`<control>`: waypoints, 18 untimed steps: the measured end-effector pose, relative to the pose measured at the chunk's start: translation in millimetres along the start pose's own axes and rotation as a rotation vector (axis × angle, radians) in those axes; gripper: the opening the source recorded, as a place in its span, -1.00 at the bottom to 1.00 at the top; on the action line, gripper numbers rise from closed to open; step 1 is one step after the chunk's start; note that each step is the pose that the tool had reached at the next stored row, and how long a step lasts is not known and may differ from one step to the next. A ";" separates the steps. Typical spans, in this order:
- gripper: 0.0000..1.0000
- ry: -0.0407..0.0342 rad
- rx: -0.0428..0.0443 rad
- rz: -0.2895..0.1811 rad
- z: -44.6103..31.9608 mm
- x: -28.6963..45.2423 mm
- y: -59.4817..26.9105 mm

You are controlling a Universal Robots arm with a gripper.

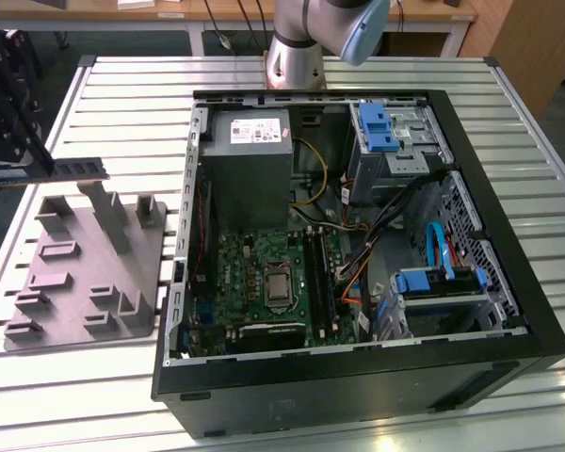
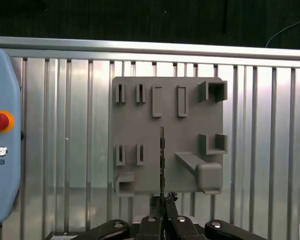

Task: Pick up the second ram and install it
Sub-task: 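Pick up the second ram and move it above second insertion slot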

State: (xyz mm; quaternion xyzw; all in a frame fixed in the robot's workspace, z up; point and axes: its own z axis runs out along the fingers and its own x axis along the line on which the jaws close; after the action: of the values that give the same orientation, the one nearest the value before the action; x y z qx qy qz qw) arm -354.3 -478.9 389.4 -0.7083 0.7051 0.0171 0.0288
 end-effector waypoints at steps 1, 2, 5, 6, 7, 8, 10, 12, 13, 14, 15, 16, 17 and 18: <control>-0.73 0.0000 -0.0001 0.000 0.0 0.0 -2.4; -0.73 0.0000 -0.0001 0.000 0.1 0.0 -4.7; -0.73 0.0000 -0.0003 0.000 0.2 0.1 -11.6; -0.73 0.0000 -0.0004 0.000 0.2 0.1 -14.0; -0.73 0.0000 -0.0003 0.000 0.3 0.1 -16.5; -0.73 0.0000 -0.0005 0.000 0.3 0.1 -18.9; -0.73 0.0000 -0.0005 0.000 0.4 0.2 -23.6; -0.73 0.0000 -0.0007 0.000 0.5 0.2 -28.4; -0.73 0.0000 -0.0007 0.000 0.5 0.2 -30.8; -0.73 0.0000 -0.0008 0.000 0.6 0.2 -33.5; -0.73 0.0000 -0.0008 0.000 0.6 0.2 -35.9; -0.73 0.0000 -0.0010 0.000 0.6 0.2 -38.5; -0.73 0.0000 -0.0010 0.000 0.7 0.2 -41.1; -0.73 -0.0001 -0.0011 0.000 0.8 0.2 -43.7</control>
State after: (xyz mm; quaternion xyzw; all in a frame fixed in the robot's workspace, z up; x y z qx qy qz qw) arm -310.6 -479.0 389.4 -0.7083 0.7051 0.0175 0.0285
